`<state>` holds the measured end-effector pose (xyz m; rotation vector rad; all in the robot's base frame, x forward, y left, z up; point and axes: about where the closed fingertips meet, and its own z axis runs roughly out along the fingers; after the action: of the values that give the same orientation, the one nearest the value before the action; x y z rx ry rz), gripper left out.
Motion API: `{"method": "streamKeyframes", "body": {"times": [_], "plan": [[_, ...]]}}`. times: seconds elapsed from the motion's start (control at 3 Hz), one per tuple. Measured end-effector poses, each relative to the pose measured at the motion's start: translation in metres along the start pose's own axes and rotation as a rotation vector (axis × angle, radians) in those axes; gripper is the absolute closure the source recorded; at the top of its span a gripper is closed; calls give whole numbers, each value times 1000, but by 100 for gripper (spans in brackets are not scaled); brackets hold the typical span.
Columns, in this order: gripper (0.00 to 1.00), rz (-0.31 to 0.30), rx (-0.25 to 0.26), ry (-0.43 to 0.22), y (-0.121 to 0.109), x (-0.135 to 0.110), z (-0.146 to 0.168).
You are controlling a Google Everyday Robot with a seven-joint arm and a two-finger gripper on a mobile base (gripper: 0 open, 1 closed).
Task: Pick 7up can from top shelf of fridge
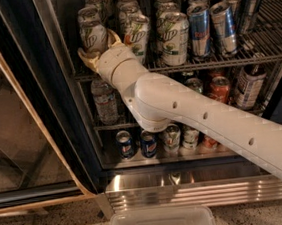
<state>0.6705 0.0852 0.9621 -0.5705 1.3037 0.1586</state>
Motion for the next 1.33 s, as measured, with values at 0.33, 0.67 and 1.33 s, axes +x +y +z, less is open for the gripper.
{"method": "streamKeyframes", "body": {"times": [0.33,0.67,1.33], "plan": [[93,20,-10,-33,5,-6,2],[100,19,-11,-35,6,-7,2],[100,12,-1,-54,3,-14,-2]]}}
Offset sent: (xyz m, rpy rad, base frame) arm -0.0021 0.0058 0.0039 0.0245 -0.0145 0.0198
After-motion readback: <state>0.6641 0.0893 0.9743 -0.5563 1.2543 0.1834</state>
